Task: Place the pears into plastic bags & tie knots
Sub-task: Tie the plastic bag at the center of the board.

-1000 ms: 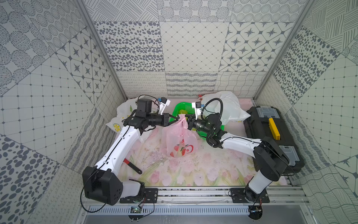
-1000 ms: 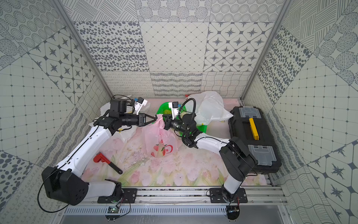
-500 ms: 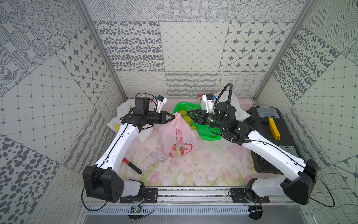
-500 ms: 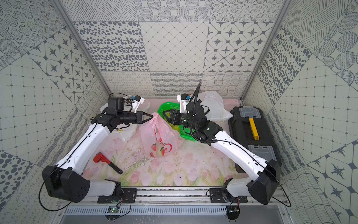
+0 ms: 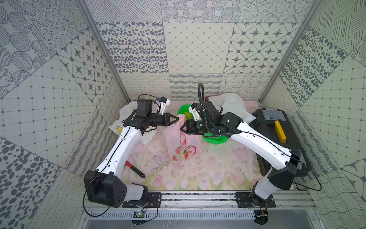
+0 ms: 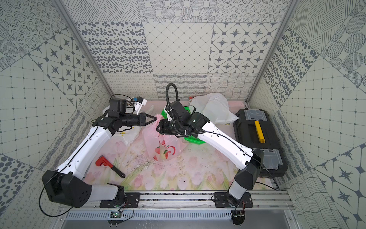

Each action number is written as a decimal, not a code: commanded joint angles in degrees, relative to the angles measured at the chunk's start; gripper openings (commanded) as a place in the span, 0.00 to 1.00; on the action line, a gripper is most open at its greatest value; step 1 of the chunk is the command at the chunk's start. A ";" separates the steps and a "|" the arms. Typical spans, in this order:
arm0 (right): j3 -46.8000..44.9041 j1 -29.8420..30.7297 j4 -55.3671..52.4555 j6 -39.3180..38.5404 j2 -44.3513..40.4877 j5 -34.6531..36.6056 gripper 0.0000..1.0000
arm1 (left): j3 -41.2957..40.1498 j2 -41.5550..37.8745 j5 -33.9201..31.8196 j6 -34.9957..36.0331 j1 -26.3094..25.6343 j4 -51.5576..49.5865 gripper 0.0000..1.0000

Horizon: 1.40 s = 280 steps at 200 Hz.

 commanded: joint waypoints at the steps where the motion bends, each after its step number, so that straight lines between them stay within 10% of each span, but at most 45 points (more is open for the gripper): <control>1: 1.89 -1.22 2.84 2.64 1.35 -3.77 0.48 | -0.32 -1.22 1.56 0.22 0.24 0.49 0.00; 62: -2.50 -3.14 6.96 5.50 0.69 -8.09 0.00 | 0.16 -3.43 -2.87 1.14 0.33 -3.21 0.00; 146: -22.54 -13.16 -5.24 0.43 -17.51 -2.60 0.00 | -3.29 -12.01 -26.82 5.72 4.72 -21.11 0.00; 280: -47.45 -24.23 -1.85 -1.90 -26.13 -0.70 0.00 | -15.54 -12.17 -24.87 1.89 13.68 -16.80 0.00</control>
